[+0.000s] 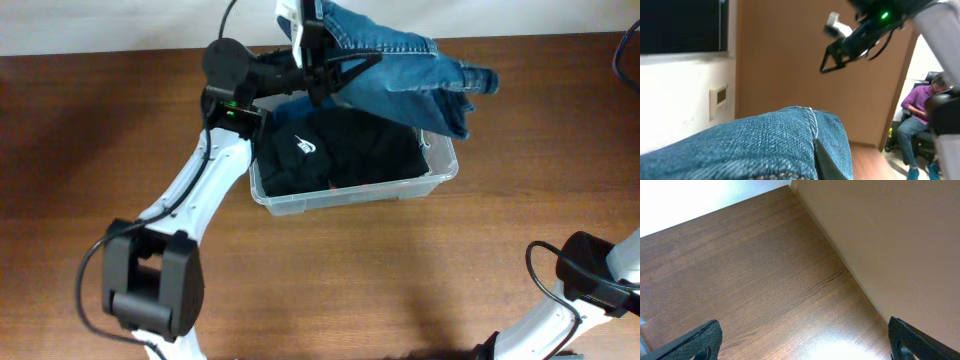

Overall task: Pack container
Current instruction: 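Lift the blue jeans with the left gripper and swing them over the bin, then lower the blue jeans into the bin on top of the shirts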

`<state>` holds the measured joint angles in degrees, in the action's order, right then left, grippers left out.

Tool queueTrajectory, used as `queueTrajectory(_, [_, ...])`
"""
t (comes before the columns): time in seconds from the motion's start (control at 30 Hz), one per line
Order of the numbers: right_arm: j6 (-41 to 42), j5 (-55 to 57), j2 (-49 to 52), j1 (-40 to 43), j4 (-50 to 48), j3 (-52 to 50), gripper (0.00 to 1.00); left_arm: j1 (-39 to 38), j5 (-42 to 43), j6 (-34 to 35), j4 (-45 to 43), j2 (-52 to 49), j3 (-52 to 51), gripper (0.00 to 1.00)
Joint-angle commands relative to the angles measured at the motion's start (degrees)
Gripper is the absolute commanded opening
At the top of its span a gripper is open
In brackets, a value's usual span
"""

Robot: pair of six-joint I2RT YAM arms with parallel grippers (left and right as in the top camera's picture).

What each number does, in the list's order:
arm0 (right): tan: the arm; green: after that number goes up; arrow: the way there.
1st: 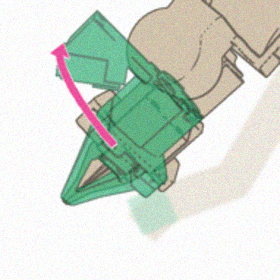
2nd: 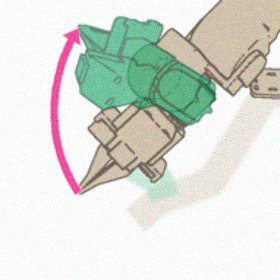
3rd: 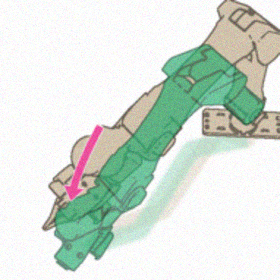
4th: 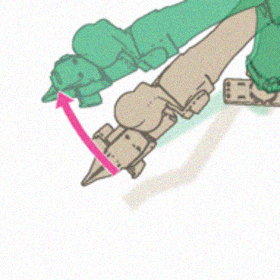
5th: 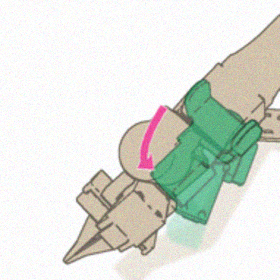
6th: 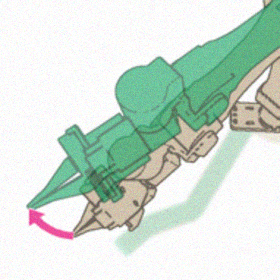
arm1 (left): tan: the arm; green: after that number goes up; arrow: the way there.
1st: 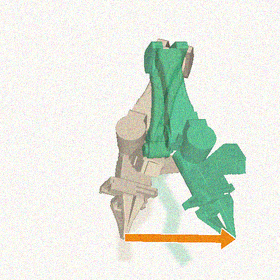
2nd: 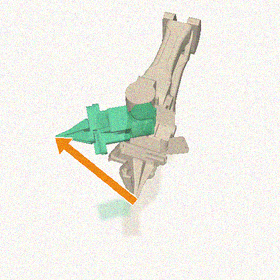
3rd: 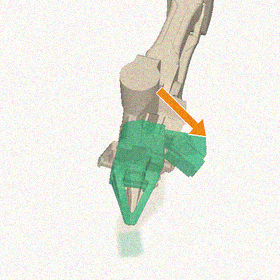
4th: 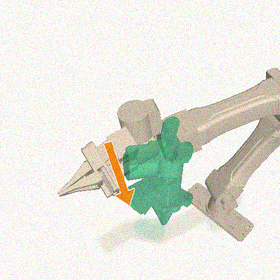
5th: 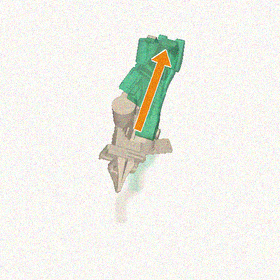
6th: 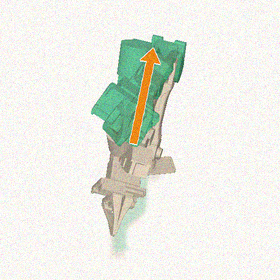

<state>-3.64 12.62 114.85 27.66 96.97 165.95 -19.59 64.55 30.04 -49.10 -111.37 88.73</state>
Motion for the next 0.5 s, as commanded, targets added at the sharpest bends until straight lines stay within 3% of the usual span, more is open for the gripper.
queueTrajectory(0.0, [0.1, 0.5, 0.0, 0.1, 0.3, -0.1, 0.98, -0.1, -3.5, -5.6, -1.7, -1.1, 2.6, 0.0])
queueTrajectory(0.33, [0.1, 0.5, 0.0, 0.1, 0.3, -0.1, 0.98, -2.7, -5.3, -6.2, -5.4, -8.0, 5.2, 0.0])
queueTrajectory(0.47, [0.1, 0.5, 0.0, 0.1, 0.3, -0.1, 0.98, -3.3, 0.2, -6.1, -6.1, -10.3, 9.1, 0.0])
